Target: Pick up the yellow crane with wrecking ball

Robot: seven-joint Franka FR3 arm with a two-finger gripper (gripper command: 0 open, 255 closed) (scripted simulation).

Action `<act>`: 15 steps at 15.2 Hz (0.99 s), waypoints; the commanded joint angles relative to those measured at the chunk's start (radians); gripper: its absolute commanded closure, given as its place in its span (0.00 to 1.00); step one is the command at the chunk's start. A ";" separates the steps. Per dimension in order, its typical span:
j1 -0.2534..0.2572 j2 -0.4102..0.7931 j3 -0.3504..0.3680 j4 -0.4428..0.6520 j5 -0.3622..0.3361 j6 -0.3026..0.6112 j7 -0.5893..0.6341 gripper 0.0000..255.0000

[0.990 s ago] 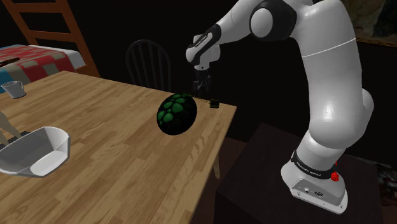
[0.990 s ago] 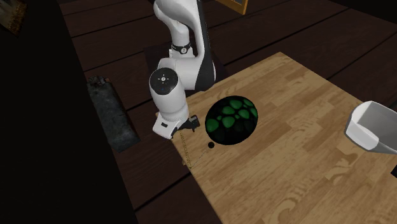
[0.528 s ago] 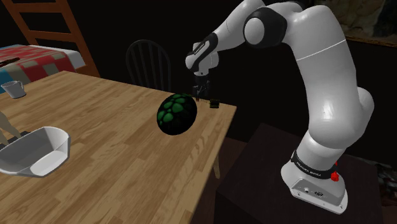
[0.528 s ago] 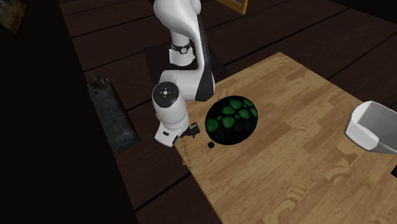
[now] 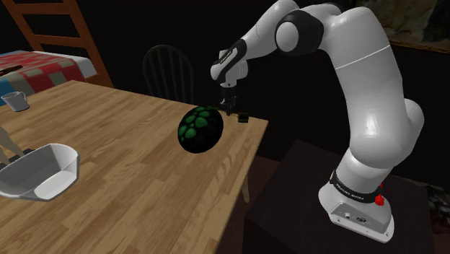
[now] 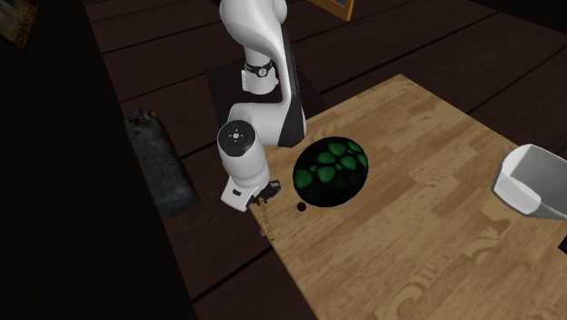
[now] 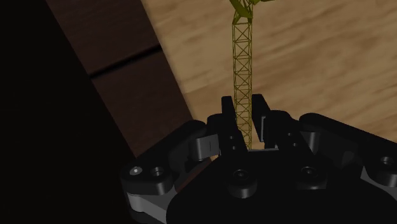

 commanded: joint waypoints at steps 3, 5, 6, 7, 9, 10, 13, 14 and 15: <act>0.000 0.000 0.000 0.000 0.000 0.000 0.000 1.00; 0.001 -0.010 -0.001 -0.001 -0.002 -0.009 0.002 1.00; 0.002 -0.019 -0.002 -0.001 -0.003 -0.018 0.003 1.00; 0.003 -0.027 -0.003 -0.001 -0.004 -0.027 0.004 1.00; 0.004 -0.044 -0.005 0.001 -0.007 -0.045 0.007 1.00; 0.004 -0.052 -0.006 0.002 -0.009 -0.054 0.008 1.00; 0.006 -0.076 -0.009 0.007 -0.013 -0.082 0.011 1.00; 0.006 -0.083 -0.010 0.009 -0.015 -0.092 0.013 1.00; 0.007 -0.091 -0.010 0.011 -0.016 -0.102 0.014 1.00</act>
